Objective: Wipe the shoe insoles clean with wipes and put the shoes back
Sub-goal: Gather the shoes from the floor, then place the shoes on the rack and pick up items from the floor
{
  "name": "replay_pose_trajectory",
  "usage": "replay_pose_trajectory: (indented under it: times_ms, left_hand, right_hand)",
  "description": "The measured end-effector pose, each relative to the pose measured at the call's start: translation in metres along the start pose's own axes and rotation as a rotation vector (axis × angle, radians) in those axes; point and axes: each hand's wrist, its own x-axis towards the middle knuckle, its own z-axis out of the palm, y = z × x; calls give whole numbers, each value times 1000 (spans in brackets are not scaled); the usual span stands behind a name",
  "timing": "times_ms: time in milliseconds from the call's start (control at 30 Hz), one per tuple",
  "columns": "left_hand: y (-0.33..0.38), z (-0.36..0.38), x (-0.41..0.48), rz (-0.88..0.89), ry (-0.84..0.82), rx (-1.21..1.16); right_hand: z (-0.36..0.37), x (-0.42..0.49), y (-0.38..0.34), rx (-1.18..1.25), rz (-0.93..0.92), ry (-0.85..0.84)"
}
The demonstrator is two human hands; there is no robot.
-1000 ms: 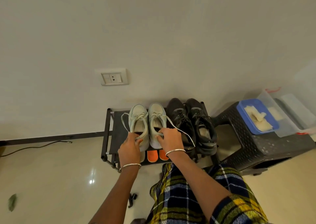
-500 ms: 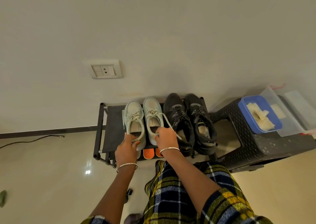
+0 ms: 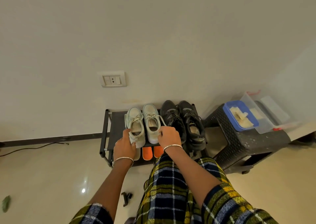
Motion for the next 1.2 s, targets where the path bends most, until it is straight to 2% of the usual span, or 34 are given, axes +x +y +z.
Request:
replay_pose_trajectory:
  times_ms: [300,533,800,933,1067,1200]
  left_hand:
    - [59,-44,-35,187,95,35]
    - [61,-51,-78,209,142,6]
    - [3,-47,-118,-10,153,48]
    - [-33,-48,-141,-190,219,69]
    - [-73,-35,-167,-394,199,107]
    - [-101,-15,-175,-525,174,100]
  right_hand:
    - [-56,-66,-6,29,-61,124]
    - [-62,-101,8,41,-128,184]
    - [-40,-91,4,151,-245,156]
    - [-19,-69,-7,181,-346,46]
    - [5,-45,-18,122,-438,-71]
    - [41,-21,-23,98,-496,-218]
